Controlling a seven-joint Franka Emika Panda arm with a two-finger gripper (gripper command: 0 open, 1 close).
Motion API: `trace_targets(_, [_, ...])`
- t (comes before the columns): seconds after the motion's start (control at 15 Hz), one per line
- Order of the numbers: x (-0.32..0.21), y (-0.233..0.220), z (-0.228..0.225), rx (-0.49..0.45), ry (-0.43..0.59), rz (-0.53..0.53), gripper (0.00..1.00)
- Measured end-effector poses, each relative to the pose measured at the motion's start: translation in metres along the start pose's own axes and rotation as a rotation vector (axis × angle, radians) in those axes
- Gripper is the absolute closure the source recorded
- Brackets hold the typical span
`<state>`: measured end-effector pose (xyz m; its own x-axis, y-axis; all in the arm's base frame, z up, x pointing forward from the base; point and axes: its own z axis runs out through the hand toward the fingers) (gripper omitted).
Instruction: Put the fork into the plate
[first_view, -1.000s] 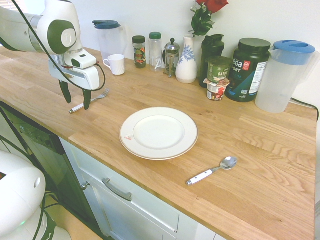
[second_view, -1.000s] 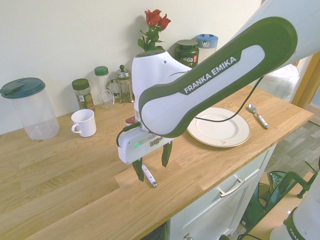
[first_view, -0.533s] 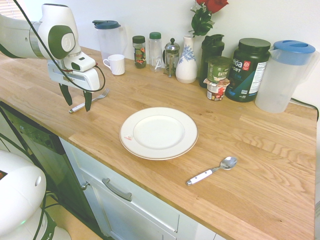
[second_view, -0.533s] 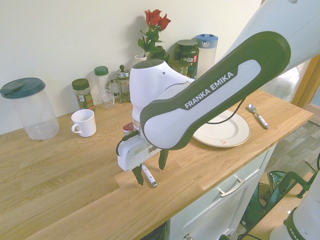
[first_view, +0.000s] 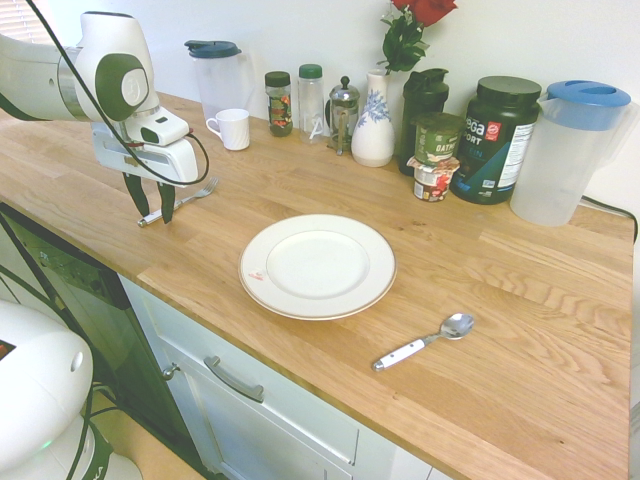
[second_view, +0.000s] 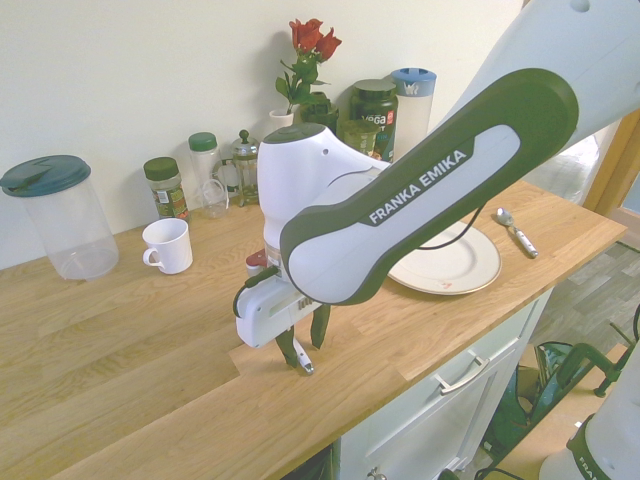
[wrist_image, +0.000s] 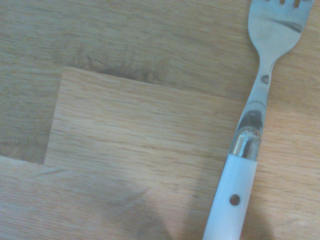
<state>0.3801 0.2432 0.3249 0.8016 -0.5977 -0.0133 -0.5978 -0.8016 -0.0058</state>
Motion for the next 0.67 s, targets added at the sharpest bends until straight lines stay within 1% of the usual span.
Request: trace_targets(0.67, [0.0006, 0.002, 0.0017, -0.002, 0.004, -0.001, 1.0])
